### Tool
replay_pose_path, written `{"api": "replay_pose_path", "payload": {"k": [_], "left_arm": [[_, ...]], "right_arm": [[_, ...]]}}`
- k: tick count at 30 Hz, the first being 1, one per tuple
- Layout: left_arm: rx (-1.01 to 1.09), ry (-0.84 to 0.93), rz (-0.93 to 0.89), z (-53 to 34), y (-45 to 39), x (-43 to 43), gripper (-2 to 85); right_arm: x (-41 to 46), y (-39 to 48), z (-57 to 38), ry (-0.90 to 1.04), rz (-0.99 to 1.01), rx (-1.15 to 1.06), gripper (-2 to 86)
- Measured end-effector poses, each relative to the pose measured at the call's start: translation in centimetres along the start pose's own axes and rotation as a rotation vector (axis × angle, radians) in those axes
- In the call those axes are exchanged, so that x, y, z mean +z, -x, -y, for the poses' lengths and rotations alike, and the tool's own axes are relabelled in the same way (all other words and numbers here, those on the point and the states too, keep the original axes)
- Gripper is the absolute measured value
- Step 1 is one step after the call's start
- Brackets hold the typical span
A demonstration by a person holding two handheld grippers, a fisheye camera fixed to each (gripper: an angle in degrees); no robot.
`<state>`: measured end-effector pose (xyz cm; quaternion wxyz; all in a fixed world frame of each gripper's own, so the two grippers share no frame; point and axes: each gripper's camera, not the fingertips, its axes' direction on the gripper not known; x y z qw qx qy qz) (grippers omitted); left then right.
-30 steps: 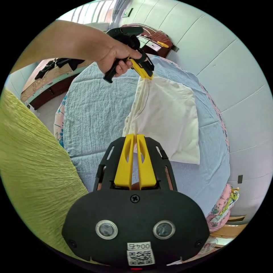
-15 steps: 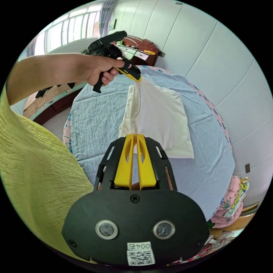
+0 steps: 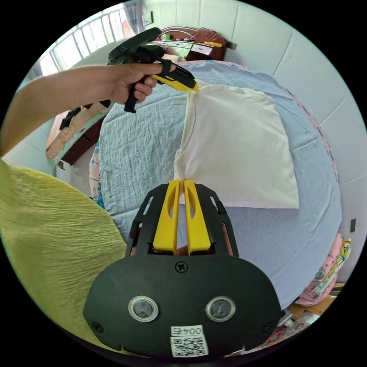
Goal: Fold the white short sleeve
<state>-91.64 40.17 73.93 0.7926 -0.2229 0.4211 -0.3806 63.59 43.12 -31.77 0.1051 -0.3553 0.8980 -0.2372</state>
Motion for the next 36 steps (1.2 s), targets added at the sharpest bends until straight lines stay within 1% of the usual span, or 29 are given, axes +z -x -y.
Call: {"api": "replay_pose_path", "payload": {"k": [2,4,6,8,10,13,15,17,19,20,22,24,26,27,29,31,34,36], "left_arm": [[-0.043,-0.039,-0.067,0.5,1.1,-1.1,10.4],[-0.094,-0.047,-0.122,1.1,2.2,-1.4,10.3],[-0.134,-0.041,-0.152,1.6,2.9,-1.3,9.9],[-0.161,-0.010,-0.156,2.3,3.2,-0.4,8.9],[-0.164,0.008,-0.116,2.6,3.0,0.1,7.2],[-0.144,-0.049,-0.012,2.5,2.1,-0.2,3.0],[-0.124,-0.078,0.068,2.4,1.5,-0.5,1.9],[-0.108,-0.074,0.156,2.1,1.5,-0.3,1.1],[-0.111,-0.053,0.177,1.8,2.0,0.1,0.7],[-0.116,-0.059,0.189,1.5,2.3,-0.2,0.6],[-0.114,-0.127,0.181,1.0,2.1,-1.7,0.4],[-0.056,-0.196,0.114,0.7,0.8,-3.3,0.4],[0.116,-0.231,0.014,0.0,-2.8,-4.5,0.4],[0.162,-0.222,-0.001,-0.4,-3.8,-4.4,0.4],[0.275,-0.138,0.000,-1.6,-7.0,-2.5,0.4],[0.281,-0.099,0.035,-2.4,-7.9,-0.8,0.6],[0.209,-0.009,0.078,-2.7,-7.2,1.5,0.9],[0.216,0.001,0.076,-2.8,-6.7,2.1,1.0]], "right_arm": [[-0.7,-1.9,-0.5,-0.047,0.119,0.040,4.9],[-1.3,-3.4,-1.3,-0.106,0.186,0.097,6.3],[-1.6,-4.8,-2.3,-0.158,0.199,0.159,7.1],[-0.8,-6.6,-3.2,-0.164,0.182,0.223,7.8],[0.1,-7.8,-3.3,-0.150,0.196,0.251,7.6],[1.2,-9.3,-2.8,-0.131,0.226,0.292,5.1],[2.0,-10.0,-2.4,-0.111,0.241,0.301,2.7],[4.0,-10.2,-2.2,-0.020,0.243,0.258,1.6],[5.7,-10.2,-2.6,0.029,0.194,0.229,1.4],[6.0,-10.5,-3.0,-0.002,0.194,0.241,1.5],[6.4,-11.5,-3.4,-0.009,0.223,0.276,1.9],[6.3,-12.6,-3.8,-0.027,0.256,0.287,3.5],[5.5,-14.1,-4.9,-0.093,0.307,0.328,5.3],[5.5,-14.5,-5.2,-0.106,0.316,0.342,5.4],[5.9,-15.4,-6.2,-0.124,0.302,0.345,5.6],[6.5,-15.6,-6.2,-0.125,0.295,0.306,5.9],[7.1,-16.2,-5.8,-0.166,0.336,0.282,6.1],[8.4,-16.6,-5.3,-0.117,0.361,0.262,6.0]]}}
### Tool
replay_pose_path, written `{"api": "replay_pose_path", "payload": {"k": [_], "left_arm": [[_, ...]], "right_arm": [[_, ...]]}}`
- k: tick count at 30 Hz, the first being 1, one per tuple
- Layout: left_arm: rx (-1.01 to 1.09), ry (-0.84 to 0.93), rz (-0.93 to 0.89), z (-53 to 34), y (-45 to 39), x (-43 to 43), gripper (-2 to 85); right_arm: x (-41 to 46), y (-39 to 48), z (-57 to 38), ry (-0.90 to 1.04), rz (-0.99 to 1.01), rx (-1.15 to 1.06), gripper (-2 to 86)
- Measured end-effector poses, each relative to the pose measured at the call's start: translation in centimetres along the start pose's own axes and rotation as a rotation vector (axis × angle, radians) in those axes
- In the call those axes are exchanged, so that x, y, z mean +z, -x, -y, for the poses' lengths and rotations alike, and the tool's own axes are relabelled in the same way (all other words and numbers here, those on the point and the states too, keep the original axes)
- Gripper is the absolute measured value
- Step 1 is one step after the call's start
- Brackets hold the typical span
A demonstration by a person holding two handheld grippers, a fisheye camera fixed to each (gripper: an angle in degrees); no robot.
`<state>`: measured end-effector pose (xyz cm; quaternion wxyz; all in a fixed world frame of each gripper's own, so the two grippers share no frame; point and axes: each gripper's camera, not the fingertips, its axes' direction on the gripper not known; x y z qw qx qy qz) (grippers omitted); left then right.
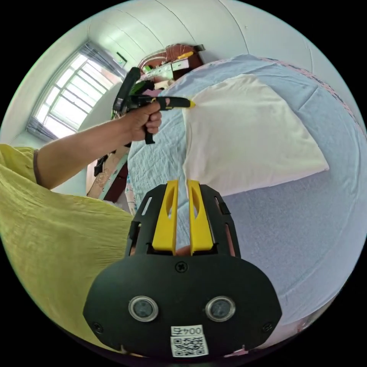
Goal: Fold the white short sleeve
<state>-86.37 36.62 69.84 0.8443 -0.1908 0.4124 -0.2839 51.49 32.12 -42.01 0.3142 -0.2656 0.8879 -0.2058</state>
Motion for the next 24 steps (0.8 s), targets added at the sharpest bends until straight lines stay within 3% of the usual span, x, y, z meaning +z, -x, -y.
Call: {"api": "replay_pose_path", "payload": {"k": [3,7,11,17,24], "left_arm": [[-0.071,0.009,-0.083,-0.1,0.7,0.3,1.2],[-0.164,-0.060,-0.188,-1.4,1.2,-1.3,2.0],[0.054,-0.070,-0.265,-3.0,-4.8,-3.5,3.7],[0.412,0.024,-0.194,-7.8,-15.3,-2.1,8.7],[0.392,0.097,-0.149,-9.5,-17.5,0.0,8.1]], "right_arm": [[1.7,-0.9,-0.2,0.067,-0.040,-0.053,6.2],[-1.4,-5.8,-1.3,-0.054,0.053,0.137,5.2],[-4.6,-15.6,-4.8,-0.258,0.207,0.532,5.2],[-7.1,-26.6,-7.1,-0.521,0.336,0.901,5.9],[-5.6,-33.0,-7.3,-0.540,0.598,1.096,5.8]]}}
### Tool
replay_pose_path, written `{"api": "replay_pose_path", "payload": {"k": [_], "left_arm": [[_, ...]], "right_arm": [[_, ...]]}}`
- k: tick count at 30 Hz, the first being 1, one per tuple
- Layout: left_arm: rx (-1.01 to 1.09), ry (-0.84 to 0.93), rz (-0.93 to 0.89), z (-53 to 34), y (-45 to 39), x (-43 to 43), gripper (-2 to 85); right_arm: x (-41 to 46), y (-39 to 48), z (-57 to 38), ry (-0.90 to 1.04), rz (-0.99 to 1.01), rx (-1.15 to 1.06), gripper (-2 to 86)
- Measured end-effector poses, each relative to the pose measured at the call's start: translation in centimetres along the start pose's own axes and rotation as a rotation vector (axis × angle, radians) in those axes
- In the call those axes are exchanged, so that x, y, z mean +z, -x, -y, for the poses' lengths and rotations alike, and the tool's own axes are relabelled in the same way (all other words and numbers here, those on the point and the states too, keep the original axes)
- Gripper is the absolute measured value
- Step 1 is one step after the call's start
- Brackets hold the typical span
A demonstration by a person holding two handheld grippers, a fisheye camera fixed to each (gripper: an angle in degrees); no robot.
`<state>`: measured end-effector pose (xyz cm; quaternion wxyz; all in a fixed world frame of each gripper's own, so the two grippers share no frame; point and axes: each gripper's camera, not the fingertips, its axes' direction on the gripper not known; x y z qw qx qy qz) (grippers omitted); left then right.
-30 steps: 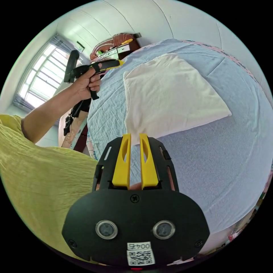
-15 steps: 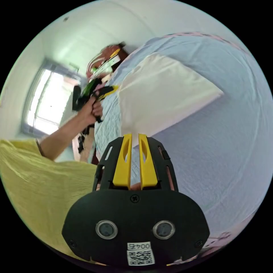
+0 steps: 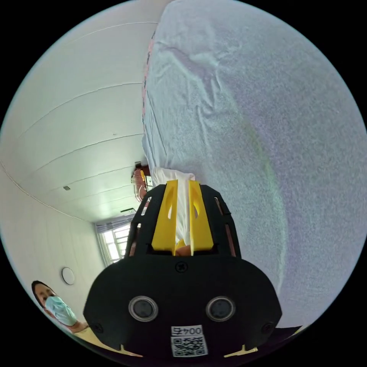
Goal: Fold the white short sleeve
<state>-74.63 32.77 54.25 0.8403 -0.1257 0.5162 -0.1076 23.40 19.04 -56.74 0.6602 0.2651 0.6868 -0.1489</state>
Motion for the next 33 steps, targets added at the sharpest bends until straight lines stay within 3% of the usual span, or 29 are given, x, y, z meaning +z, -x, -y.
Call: {"api": "replay_pose_path", "payload": {"k": [13,25,33], "left_arm": [[0.000,0.029,0.038,0.9,-4.2,0.4,7.2],[0.007,0.033,0.055,1.5,-7.5,0.4,7.2],[0.012,0.034,0.057,2.2,-9.6,0.3,7.8]], "right_arm": [[2.3,0.2,4.5,0.078,-0.002,0.069,7.3],[4.0,3.4,5.7,0.061,-0.135,0.035,-0.5],[2.9,13.4,5.5,0.206,-0.468,-0.498,2.1]]}}
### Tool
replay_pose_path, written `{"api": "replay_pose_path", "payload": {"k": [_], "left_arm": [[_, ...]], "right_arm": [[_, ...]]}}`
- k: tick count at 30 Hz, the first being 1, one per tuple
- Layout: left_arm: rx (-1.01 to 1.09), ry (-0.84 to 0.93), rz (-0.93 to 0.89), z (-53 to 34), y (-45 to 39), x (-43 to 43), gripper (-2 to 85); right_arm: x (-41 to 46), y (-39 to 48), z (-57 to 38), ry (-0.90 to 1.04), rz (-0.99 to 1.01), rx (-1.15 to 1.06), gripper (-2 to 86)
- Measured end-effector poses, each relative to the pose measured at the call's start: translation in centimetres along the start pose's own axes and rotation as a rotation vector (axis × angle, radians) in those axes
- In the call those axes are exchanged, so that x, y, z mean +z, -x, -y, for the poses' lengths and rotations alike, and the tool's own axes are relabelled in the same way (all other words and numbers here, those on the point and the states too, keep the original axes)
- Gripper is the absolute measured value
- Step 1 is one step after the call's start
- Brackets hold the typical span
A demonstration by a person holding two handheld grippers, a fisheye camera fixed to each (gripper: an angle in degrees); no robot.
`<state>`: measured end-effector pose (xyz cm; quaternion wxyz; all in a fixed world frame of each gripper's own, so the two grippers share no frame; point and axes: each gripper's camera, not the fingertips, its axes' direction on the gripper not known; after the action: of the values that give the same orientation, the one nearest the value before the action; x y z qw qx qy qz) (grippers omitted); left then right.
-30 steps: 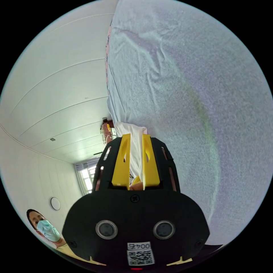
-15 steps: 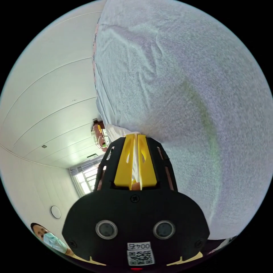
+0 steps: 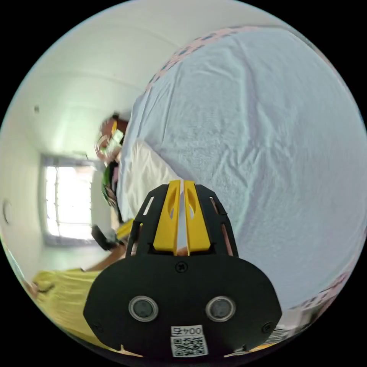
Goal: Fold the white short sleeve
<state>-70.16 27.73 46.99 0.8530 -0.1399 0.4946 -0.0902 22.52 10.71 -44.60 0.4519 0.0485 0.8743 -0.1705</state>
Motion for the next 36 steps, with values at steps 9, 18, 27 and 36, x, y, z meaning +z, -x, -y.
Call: {"api": "replay_pose_path", "payload": {"k": [9,18,27,36], "left_arm": [[-0.043,-0.004,0.119,2.0,-4.7,-2.2,7.6],[-0.084,0.114,0.272,3.6,-10.5,0.2,9.0],[-0.170,0.141,0.281,4.7,-11.2,0.9,10.1],[-0.181,0.116,0.281,5.1,-11.6,0.8,9.9]], "right_arm": [[4.4,10.7,5.6,0.345,-0.275,-0.630,8.0],[7.4,14.6,10.6,0.618,-0.216,-0.818,8.7],[7.7,19.7,12.0,0.693,-0.179,-0.934,1.2],[6.2,23.7,12.3,0.617,-0.304,-0.942,0.0]]}}
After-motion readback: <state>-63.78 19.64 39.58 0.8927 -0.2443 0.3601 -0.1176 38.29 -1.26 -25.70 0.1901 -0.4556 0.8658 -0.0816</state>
